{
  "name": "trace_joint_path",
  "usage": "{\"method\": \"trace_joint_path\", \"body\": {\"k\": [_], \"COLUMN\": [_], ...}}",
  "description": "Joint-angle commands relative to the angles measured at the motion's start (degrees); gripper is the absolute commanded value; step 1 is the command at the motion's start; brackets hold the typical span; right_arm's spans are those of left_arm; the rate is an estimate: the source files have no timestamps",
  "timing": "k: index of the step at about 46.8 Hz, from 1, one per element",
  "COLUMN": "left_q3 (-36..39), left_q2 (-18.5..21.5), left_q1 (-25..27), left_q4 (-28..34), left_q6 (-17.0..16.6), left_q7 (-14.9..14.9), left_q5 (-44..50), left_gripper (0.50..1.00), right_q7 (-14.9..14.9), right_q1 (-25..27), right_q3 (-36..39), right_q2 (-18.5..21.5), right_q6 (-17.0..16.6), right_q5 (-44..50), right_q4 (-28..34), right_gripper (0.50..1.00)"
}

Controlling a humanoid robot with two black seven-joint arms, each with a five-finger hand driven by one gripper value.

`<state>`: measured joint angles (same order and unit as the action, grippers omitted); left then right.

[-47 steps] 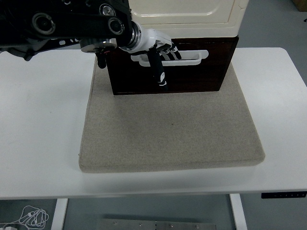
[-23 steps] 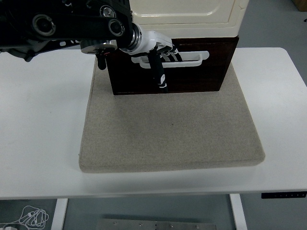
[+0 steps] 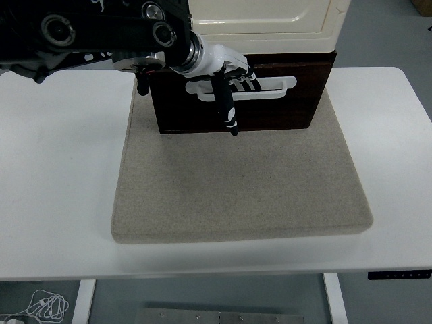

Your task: Open the drawer under the combination cabinet

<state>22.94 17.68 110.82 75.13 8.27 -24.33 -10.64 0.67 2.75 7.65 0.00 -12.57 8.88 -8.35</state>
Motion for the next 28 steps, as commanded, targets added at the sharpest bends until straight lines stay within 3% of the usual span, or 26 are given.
{"method": "trace_joint_path", "body": {"k": [1,28], "left_q3": [0.00,-0.18], "left_q2": [-0.01,-0.01], "left_q1": [0.10,1.59], "left_q4": [0.10,1.95], "left_q6": [0.70,2.45], "left_q7": [-0.01,-0.01], "left_q5": [0.01,-0.08], "left_gripper": [1.000,1.000], "right_q7": [0.04,-0.05], "right_q1": [-0.02,-0.02], "right_q3": [0.00,0.00], "right_q2": [0.00,0.00], "right_q6": [0.00,0.00], "right_q5": [0.00,0.00], "right_q4": [0.00,0.00], "right_gripper": [0.926,0.926]}}
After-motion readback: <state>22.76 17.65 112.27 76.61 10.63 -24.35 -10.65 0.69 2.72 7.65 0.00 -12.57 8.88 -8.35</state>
